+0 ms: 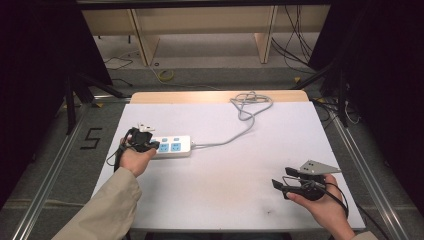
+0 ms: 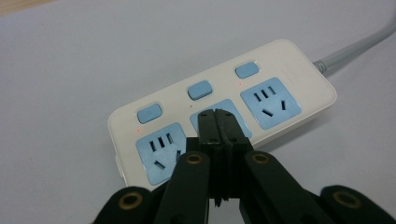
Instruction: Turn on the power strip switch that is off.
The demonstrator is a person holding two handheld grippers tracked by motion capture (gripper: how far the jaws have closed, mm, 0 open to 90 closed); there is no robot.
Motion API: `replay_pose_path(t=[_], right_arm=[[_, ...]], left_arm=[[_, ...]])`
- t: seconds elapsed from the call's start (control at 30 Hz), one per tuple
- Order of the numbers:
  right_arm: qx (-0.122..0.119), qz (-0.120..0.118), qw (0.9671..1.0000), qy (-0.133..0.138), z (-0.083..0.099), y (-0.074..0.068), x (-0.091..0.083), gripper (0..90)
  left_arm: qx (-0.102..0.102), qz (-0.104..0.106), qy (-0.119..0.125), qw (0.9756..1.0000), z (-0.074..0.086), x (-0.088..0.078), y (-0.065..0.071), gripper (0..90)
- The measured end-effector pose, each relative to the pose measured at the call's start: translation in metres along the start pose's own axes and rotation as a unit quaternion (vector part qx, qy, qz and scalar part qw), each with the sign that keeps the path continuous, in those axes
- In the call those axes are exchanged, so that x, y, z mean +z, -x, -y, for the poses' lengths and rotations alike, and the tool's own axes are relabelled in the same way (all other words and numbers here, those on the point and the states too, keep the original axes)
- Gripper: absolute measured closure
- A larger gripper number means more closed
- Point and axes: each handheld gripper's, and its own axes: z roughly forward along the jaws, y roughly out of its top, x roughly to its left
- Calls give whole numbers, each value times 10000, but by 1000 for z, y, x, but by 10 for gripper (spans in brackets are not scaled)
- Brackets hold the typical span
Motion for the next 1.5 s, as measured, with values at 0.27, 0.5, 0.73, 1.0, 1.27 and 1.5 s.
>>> replay_pose_path(t=[0.27,0.5,0.73,1.0,1.27,1.5], right_arm=[[0,-1,10000,7,0,0,0,321],[-1,0,10000,0,0,0,0,321],[0,-5,10000,11,0,0,0,321],[-1,-13,10000,6,0,0,1,321],[-11,-17,10000,-2,0,0,1,321],[-9,-18,10000,-3,0,0,1,321]], left_arm=[[-11,9,-16,10000,-1,1,-1,897],[-23,3,-15,10000,-3,2,-2,897],[-64,-13,-11,10000,-4,4,-3,896],[-85,-46,-12,10000,-5,6,-5,897],[-98,-60,-26,9999,-6,8,-7,897],[-82,-69,-51,9999,-7,10,-8,896]])
